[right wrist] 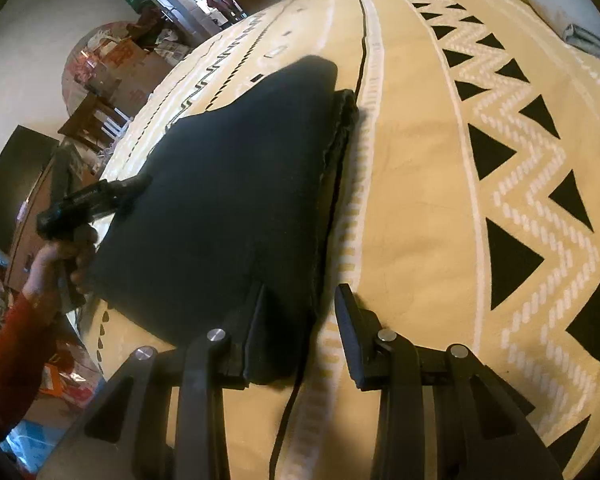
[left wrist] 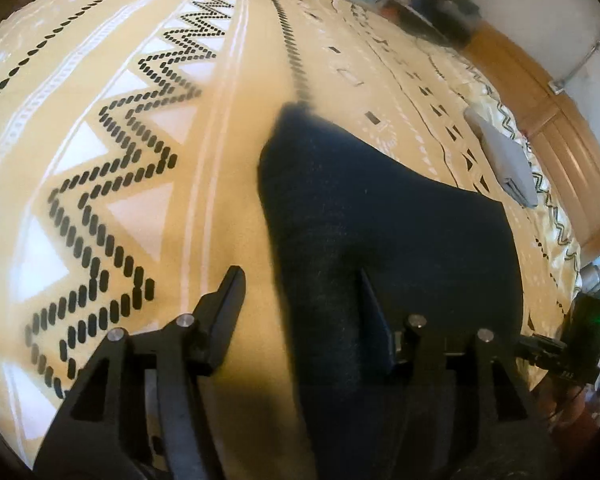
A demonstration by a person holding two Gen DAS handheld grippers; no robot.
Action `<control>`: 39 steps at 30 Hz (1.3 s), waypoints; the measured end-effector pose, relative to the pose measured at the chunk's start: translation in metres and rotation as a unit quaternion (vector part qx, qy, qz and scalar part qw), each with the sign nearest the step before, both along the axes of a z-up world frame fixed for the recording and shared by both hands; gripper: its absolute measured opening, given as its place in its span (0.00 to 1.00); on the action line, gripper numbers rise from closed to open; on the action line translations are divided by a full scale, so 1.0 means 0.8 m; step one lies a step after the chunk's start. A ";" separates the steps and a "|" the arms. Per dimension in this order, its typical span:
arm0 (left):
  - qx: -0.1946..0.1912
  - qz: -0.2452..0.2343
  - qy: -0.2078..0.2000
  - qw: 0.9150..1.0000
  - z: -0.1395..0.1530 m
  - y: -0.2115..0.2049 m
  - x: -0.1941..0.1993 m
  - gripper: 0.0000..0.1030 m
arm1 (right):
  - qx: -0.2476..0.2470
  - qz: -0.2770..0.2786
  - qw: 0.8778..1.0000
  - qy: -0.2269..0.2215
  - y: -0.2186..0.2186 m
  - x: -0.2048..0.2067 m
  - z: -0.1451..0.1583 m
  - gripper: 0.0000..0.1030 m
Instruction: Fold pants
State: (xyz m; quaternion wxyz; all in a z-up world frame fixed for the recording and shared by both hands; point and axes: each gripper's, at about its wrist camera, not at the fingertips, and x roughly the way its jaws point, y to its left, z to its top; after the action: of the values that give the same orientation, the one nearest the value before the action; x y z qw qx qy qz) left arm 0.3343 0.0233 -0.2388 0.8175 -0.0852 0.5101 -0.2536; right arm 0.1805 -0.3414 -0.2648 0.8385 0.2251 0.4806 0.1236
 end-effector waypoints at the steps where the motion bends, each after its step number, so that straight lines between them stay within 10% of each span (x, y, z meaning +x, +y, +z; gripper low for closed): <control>1: 0.003 0.001 -0.002 1.000 0.002 -0.001 -0.002 0.58 | -0.001 0.002 1.000 0.000 0.000 0.000 0.000 0.40; 8: -0.011 -0.025 -0.068 0.997 0.060 -0.048 0.011 0.41 | -0.001 0.001 1.000 -0.001 -0.013 0.000 -0.003 0.40; 17: 0.008 0.014 0.004 1.000 0.009 -0.042 0.082 0.32 | 0.025 -0.005 1.000 0.001 -0.023 0.001 -0.018 0.45; 22: 0.072 0.025 -0.077 0.994 0.067 -0.027 0.015 0.39 | -0.014 -0.015 1.000 -0.014 -0.024 -0.007 -0.002 0.49; 27: 0.155 0.066 -0.153 0.974 0.091 0.003 -0.085 0.70 | -0.103 -0.029 0.992 -0.063 -0.009 -0.044 0.049 0.52; 33: 0.222 0.122 -0.125 0.959 0.048 0.048 -0.149 0.71 | -0.243 -0.062 0.968 -0.010 -0.002 -0.082 0.037 0.62; 39: 0.245 0.140 -0.101 0.954 0.006 0.059 -0.173 0.77 | -0.255 -0.087 0.960 0.070 -0.009 -0.101 -0.010 0.65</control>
State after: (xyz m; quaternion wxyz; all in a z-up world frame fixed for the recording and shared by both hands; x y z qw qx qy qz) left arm 0.1956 0.0708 -0.2337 0.8878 0.0732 0.4543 -0.0113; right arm 0.1000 -0.3485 -0.2727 0.8401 0.0524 0.5319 -0.0925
